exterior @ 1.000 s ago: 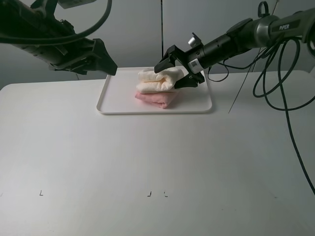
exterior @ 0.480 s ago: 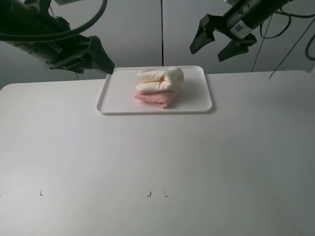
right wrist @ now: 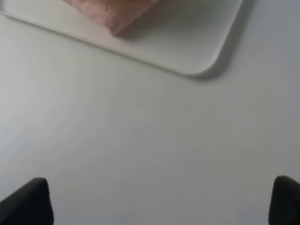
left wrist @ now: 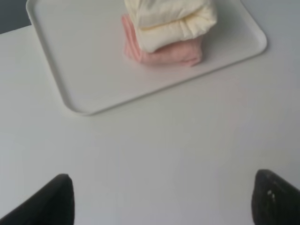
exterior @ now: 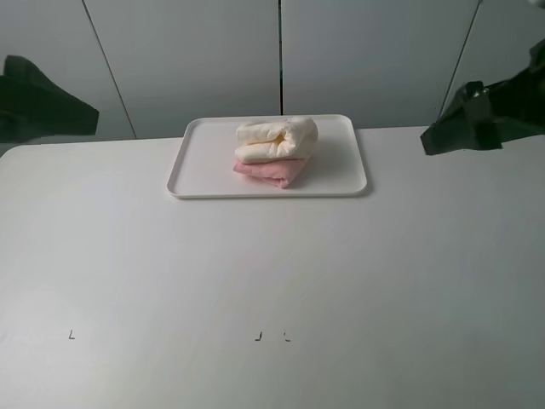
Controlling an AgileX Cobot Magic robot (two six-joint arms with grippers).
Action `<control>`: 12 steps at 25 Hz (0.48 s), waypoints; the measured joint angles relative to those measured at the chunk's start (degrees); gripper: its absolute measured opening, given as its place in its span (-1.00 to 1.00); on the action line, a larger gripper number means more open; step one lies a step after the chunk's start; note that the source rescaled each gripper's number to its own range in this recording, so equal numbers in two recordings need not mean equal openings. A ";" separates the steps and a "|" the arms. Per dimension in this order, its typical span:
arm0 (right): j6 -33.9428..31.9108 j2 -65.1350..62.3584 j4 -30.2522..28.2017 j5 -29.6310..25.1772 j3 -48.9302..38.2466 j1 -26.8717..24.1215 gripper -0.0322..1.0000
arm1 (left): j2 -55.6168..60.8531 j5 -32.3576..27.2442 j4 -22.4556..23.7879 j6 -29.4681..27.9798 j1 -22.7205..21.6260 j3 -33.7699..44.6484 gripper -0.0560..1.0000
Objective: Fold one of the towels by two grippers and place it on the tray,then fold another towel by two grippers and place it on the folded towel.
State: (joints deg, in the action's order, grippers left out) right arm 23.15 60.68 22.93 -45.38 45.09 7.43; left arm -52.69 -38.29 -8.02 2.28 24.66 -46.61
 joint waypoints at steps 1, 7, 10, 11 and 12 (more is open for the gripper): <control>-0.06 -4.65 -0.21 -0.31 -1.97 0.00 1.00 | 3.81 -0.44 0.54 -0.08 0.00 1.83 0.94; -1.56 -28.54 -1.86 -5.53 -11.02 0.00 1.00 | 19.48 -9.56 3.11 -2.91 0.00 9.98 0.94; -2.96 -37.77 -3.58 -9.35 -13.10 0.00 1.00 | 26.30 -14.55 4.88 -5.42 0.00 12.19 0.94; -3.21 -40.45 -4.17 -10.71 -13.62 0.00 1.00 | 28.70 -15.65 5.42 -6.22 0.00 12.67 0.94; -3.29 -42.37 -4.47 -11.75 -14.06 0.00 1.00 | 30.98 -16.62 5.91 -6.88 0.00 13.19 0.95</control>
State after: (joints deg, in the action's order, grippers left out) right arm 19.87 18.31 18.46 -57.13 31.03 7.43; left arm -21.72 -54.91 -2.12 -4.60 24.66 -33.42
